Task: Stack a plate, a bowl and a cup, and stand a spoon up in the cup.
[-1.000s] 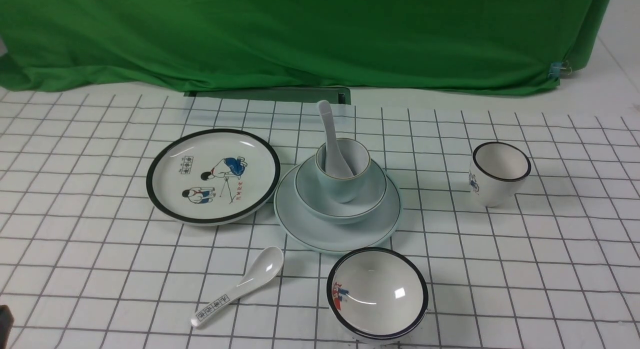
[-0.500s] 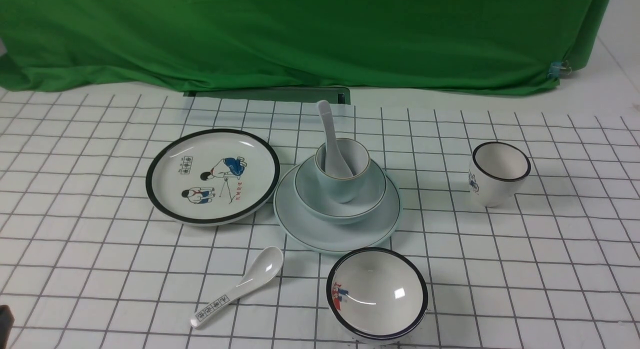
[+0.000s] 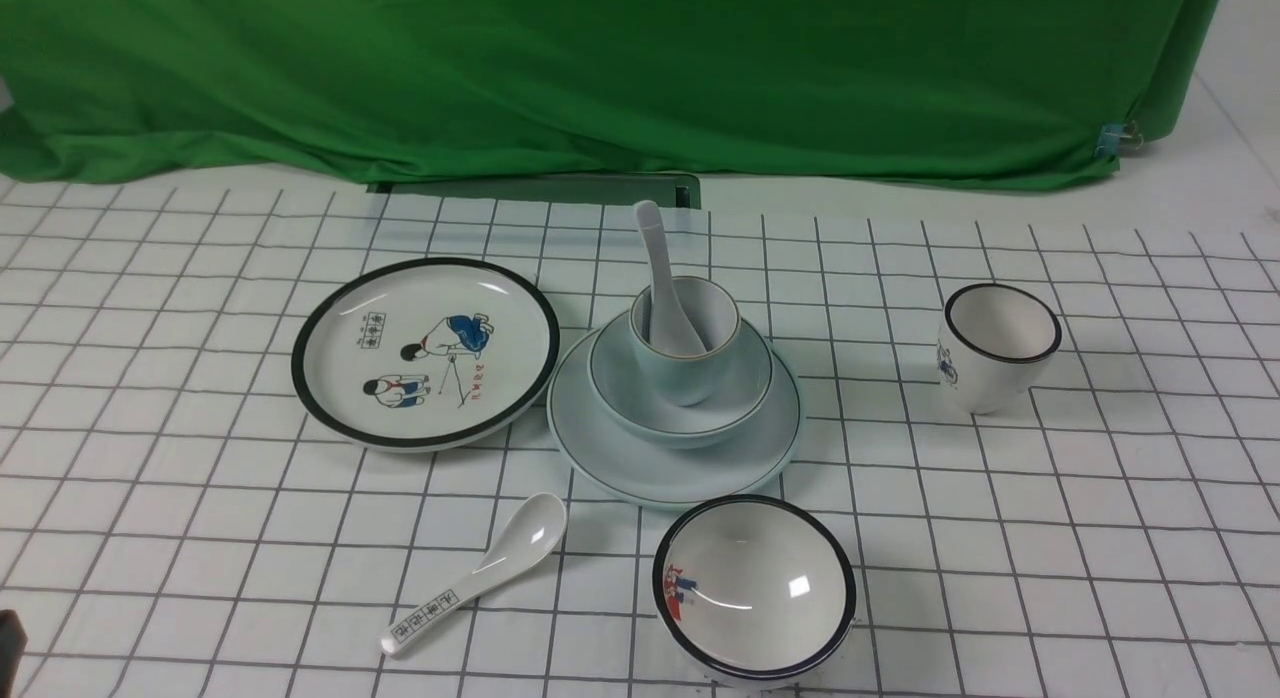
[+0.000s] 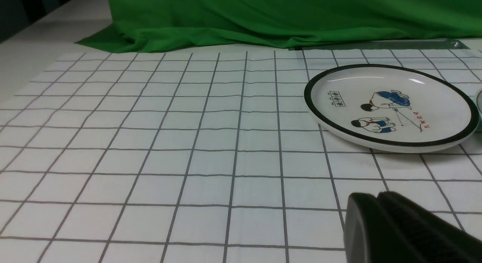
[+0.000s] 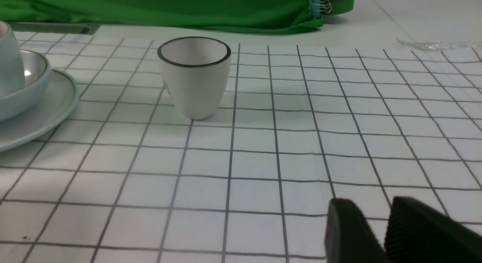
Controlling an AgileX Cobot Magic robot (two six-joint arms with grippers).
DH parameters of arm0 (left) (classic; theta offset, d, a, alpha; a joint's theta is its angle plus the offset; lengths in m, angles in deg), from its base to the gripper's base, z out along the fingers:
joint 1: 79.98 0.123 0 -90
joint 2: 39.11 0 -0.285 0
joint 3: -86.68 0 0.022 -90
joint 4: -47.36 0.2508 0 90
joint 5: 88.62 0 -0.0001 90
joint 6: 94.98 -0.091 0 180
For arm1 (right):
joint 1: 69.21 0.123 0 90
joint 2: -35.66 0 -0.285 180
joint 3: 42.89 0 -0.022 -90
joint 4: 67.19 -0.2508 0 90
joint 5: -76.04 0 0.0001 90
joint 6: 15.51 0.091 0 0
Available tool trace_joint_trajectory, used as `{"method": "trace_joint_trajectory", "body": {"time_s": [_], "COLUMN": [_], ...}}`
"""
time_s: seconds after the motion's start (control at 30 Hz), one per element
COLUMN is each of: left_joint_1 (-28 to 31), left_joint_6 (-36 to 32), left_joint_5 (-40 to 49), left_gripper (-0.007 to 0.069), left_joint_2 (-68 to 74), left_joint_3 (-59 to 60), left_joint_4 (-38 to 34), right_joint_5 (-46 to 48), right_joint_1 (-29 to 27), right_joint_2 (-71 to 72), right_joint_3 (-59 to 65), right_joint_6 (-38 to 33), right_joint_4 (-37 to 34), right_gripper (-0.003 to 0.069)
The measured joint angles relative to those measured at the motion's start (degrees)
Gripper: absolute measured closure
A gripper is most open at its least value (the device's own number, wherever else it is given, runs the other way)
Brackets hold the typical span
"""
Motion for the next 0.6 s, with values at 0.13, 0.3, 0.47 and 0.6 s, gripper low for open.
{"method": "trace_joint_trajectory", "body": {"time_s": [0.13,0.3,0.47,0.6], "left_joint_1": [0.0,0.0,0.0,0.0], "left_joint_6": [0.0,0.0,0.0,-0.1], "left_joint_5": [0.0,0.0,0.0,0.0], "left_gripper": [0.0653,0.0653,0.0653,0.0653], "left_joint_2": [0.0,0.0,0.0,0.0], "left_joint_3": [0.0,0.0,0.0,0.0], "left_joint_4": [0.0,0.1,0.1,0.1], "right_joint_5": [0.0,0.0,0.1,0.0], "right_joint_1": [0.0,0.0,0.0,0.0], "right_joint_2": [0.0,0.0,0.0,0.0], "right_joint_3": [0.0,0.0,0.0,0.0], "right_joint_6": [0.0,0.0,0.0,0.0], "right_joint_4": [0.0,0.0,0.0,0.0], "right_gripper": [0.0440,0.0425,0.0421,0.0420]}}
